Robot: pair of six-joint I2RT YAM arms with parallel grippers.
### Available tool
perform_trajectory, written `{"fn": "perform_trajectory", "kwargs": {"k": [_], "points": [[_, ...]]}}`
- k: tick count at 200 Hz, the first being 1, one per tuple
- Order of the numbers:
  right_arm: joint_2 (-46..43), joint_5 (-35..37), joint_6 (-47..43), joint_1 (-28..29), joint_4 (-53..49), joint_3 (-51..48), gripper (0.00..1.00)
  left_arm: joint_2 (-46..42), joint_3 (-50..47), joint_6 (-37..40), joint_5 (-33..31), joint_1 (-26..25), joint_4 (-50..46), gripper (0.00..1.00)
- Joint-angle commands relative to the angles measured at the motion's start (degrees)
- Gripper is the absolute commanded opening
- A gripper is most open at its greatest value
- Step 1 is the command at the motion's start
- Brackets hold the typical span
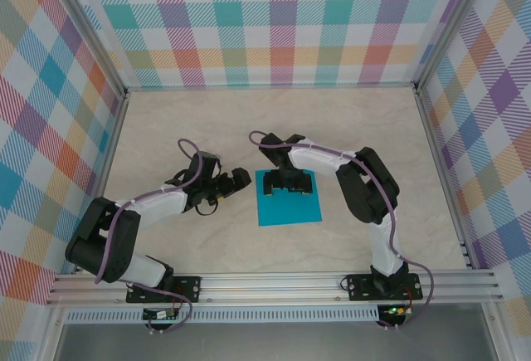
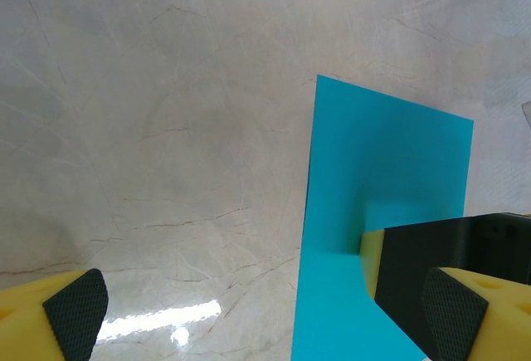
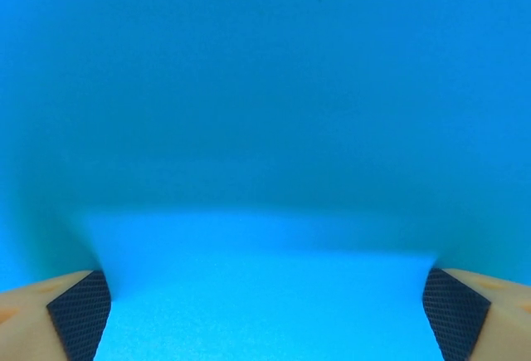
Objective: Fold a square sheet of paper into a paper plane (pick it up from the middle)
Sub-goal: Fold the square sheet of paper in half at the center of the table.
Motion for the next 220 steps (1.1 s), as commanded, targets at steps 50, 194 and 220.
{"fn": "perform_trajectory", "kwargs": {"k": [50, 194, 220], "points": [[4.4, 0.7, 1.3, 0.7, -1.5, -1.9, 0.97, 0.0, 1.3, 0.3, 0.4, 0.6, 0.1, 1.0], [-1.6, -1.5, -0.4, 0.7, 1.2, -1.2, 0.69, -0.9, 1.7, 0.3, 0.7, 0.5, -1.5, 1.0], [-4.3, -1.3, -0.2, 0.6, 1.6, -1.3, 0.53, -1.1, 2.1, 0.3, 0.5, 0.5, -2.1, 1.0]]}}
